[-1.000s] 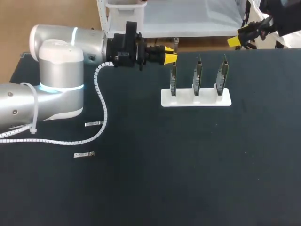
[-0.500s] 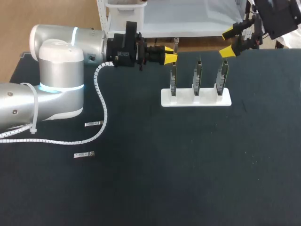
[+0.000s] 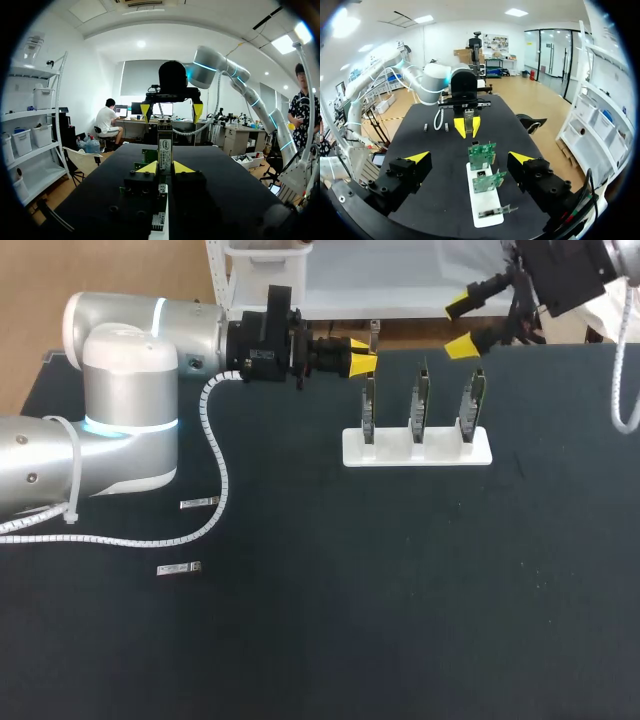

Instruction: Pick up the optical module with the left hand, and insert it into the network port with the right hand.

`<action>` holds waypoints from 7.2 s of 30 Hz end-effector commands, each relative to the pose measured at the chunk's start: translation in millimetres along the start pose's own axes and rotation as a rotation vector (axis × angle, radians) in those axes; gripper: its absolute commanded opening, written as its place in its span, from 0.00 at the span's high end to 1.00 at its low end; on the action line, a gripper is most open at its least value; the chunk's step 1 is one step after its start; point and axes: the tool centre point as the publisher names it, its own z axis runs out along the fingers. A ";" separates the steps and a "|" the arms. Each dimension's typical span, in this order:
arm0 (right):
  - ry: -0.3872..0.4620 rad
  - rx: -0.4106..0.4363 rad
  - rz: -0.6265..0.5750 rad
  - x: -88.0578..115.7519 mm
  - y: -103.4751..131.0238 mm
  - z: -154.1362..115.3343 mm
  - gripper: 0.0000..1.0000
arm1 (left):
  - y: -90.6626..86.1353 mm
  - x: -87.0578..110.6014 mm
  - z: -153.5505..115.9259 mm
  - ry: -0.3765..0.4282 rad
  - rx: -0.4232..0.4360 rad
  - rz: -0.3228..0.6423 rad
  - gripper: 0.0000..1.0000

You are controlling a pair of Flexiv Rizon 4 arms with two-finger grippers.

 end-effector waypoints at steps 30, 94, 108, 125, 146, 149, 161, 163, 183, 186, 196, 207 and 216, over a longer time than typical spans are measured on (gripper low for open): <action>-0.094 -0.077 0.050 -28.2 19.5 36.2 0.00 | -0.3 0.9 0.0 -0.003 -0.002 0.002 1.00; -0.051 -0.165 -0.046 -52.5 2.5 74.4 0.00 | -0.3 0.9 0.0 -0.003 -0.002 0.002 1.00; -0.036 -0.119 -0.030 -51.4 6.0 78.8 0.00 | -0.3 0.9 0.0 -0.003 -0.002 0.002 1.00; -0.029 -0.107 -0.013 -49.1 4.1 79.9 1.00 | -0.3 0.9 0.0 -0.003 -0.002 0.002 1.00; -0.021 -0.112 -0.013 -48.9 4.8 80.0 1.00 | -0.3 0.9 0.0 -0.003 -0.002 0.002 1.00; -0.022 -0.110 -0.013 -48.4 5.0 79.9 1.00 | -0.3 0.9 0.0 -0.003 -0.002 0.002 0.00; -0.040 -0.100 -0.018 -50.7 5.2 77.5 1.00 | -0.3 0.9 0.0 -0.003 -0.002 0.002 0.00; -0.041 -0.100 -0.020 -50.1 5.5 76.6 1.00 | -0.3 0.9 0.0 -0.003 -0.002 0.002 0.00; -0.059 -0.083 -0.011 -45.5 3.9 68.6 1.00 | 0.2 -1.5 -28.3 0.130 -0.101 0.031 0.00; -0.059 -0.081 -0.012 -44.9 3.6 67.5 1.00 | -3.0 9.8 -35.9 0.207 -0.107 0.016 0.00; -0.055 -0.075 -0.016 -44.4 1.2 64.4 1.00 | -6.9 26.9 -49.1 0.258 -0.126 -0.027 0.00; -0.048 -0.075 -0.016 -42.9 2.0 61.4 1.00 | 1.6 27.6 -42.1 0.346 -0.072 0.014 0.00; -0.049 -0.078 -0.011 -40.7 4.1 59.5 1.00 | 5.8 30.5 -40.7 0.385 -0.048 0.020 0.00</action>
